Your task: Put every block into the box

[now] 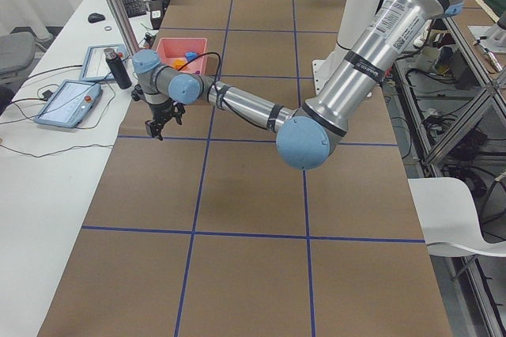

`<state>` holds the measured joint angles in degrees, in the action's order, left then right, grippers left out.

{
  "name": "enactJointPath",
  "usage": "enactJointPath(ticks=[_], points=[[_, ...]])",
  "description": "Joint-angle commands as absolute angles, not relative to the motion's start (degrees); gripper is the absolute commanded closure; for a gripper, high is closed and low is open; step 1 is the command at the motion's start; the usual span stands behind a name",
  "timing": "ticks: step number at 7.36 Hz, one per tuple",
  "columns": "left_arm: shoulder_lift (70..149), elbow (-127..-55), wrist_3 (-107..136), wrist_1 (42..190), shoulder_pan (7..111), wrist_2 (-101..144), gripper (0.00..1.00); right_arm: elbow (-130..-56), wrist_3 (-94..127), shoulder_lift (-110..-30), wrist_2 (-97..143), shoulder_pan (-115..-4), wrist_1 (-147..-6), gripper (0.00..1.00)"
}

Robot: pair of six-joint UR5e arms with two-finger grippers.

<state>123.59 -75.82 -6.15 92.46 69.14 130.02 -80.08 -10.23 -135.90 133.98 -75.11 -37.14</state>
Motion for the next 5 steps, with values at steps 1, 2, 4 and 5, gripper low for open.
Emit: enactJointPath(ticks=[1, 2, 4, 5], points=[[122.61, -76.82, -6.15, 92.46, 69.08, 130.08, 0.00, -79.98, -10.55, -135.35, 134.56, -75.06, -37.18, 0.52], [122.61, -76.82, -6.15, 92.46, 69.08, 130.17, 0.00, -79.98, -10.37, -135.09, 134.82, -75.06, -37.18, 0.59], [122.61, -76.82, -6.06, 92.46, 68.99, 130.17, 0.00, -79.98, -11.33, -134.56, 134.04, -75.06, -36.66, 1.00], [122.69, -76.82, -6.06, 92.46, 68.99, 130.17, 0.00, -80.07, -11.60, -134.21, 132.12, -75.06, -35.17, 1.00]])
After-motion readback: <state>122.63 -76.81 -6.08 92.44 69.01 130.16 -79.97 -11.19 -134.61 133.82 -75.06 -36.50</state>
